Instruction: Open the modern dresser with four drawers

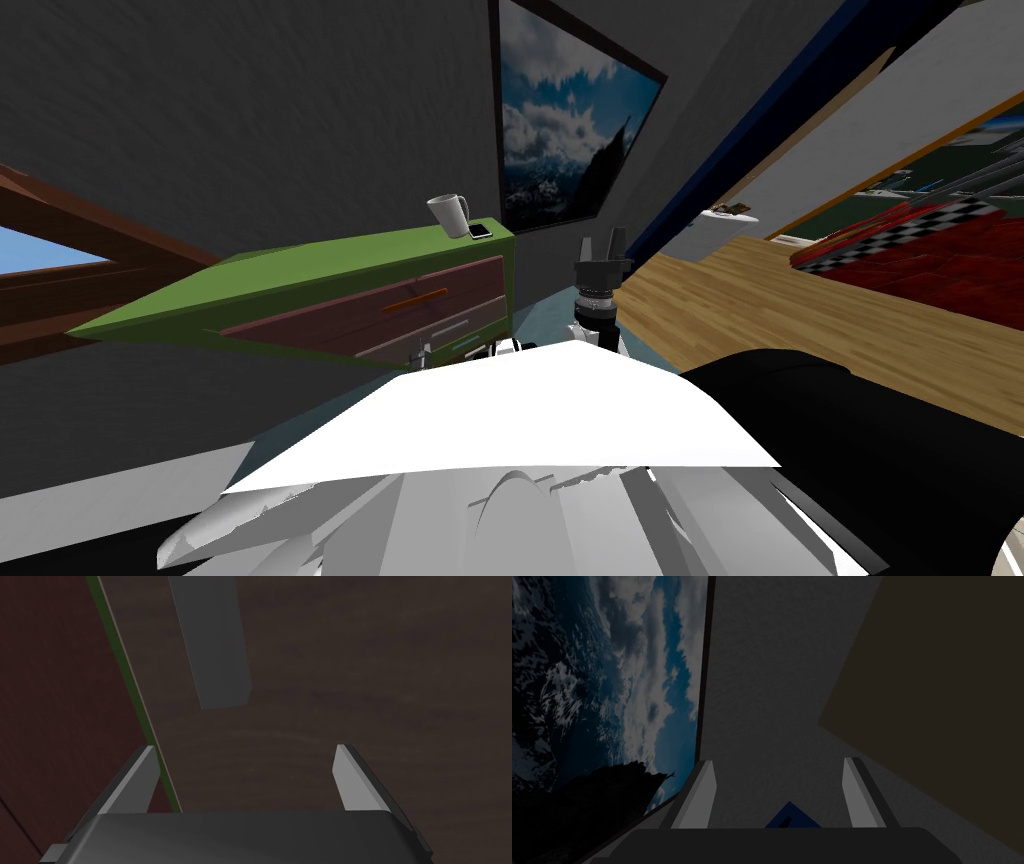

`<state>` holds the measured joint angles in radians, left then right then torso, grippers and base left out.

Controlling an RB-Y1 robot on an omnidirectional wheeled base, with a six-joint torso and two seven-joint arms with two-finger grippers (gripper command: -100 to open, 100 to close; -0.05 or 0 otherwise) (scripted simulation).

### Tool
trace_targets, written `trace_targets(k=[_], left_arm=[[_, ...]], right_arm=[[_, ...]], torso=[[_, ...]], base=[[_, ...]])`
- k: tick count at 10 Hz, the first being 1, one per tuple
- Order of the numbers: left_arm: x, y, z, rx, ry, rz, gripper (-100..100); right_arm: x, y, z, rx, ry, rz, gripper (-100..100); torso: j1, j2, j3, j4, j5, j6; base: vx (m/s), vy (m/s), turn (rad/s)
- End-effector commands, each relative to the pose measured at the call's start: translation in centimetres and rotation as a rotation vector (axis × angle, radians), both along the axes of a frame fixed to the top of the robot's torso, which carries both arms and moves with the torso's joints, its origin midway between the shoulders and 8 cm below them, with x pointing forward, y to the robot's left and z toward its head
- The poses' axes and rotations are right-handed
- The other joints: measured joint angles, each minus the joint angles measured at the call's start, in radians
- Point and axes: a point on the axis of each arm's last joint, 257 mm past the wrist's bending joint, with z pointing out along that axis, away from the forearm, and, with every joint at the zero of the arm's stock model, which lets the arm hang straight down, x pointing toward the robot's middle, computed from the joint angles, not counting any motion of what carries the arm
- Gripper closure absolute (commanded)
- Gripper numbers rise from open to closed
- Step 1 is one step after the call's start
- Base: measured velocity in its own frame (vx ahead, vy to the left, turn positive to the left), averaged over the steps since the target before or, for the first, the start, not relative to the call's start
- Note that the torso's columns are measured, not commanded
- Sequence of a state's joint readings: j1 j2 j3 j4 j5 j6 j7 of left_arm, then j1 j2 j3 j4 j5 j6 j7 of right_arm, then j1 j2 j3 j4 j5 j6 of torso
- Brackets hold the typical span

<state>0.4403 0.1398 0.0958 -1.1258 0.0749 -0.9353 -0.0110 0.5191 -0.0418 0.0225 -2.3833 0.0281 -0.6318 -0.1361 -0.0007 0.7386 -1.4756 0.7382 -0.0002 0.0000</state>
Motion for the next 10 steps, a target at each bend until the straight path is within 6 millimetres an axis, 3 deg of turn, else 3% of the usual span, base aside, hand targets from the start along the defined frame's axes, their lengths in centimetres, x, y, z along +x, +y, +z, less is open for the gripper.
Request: trace_targets(k=[1, 3, 10], left_arm=[[0.4, 0.6, 0.1, 0.012, 0.023, -0.006, -100], [0.5, 0.4, 0.6, 0.002, 0.018, -0.002, -100], [0.8, -3.9, 0.0, -0.143, -0.020, 0.068, -100]], right_arm=[[0.0, 0.0, 0.0, 0.000, 0.000, 0.000, 0], [0.0, 0.0, 0.0, 0.000, 0.000, 0.000, 0], [0.0, 0.0, 0.0, 0.000, 0.000, 0.000, 0]], torso=[[0.000, 0.000, 0.000, 0.000, 0.000, 0.000], [-0.001, 0.000, 0.000, 0.000, 0.000, 0.000], [0.001, -0.001, 0.000, 0.000, 0.000, 0.000]], base=[[-0.019, -0.043, -0.007], [-0.017, -0.048, -0.005], [-0.002, -0.011, -0.001]])
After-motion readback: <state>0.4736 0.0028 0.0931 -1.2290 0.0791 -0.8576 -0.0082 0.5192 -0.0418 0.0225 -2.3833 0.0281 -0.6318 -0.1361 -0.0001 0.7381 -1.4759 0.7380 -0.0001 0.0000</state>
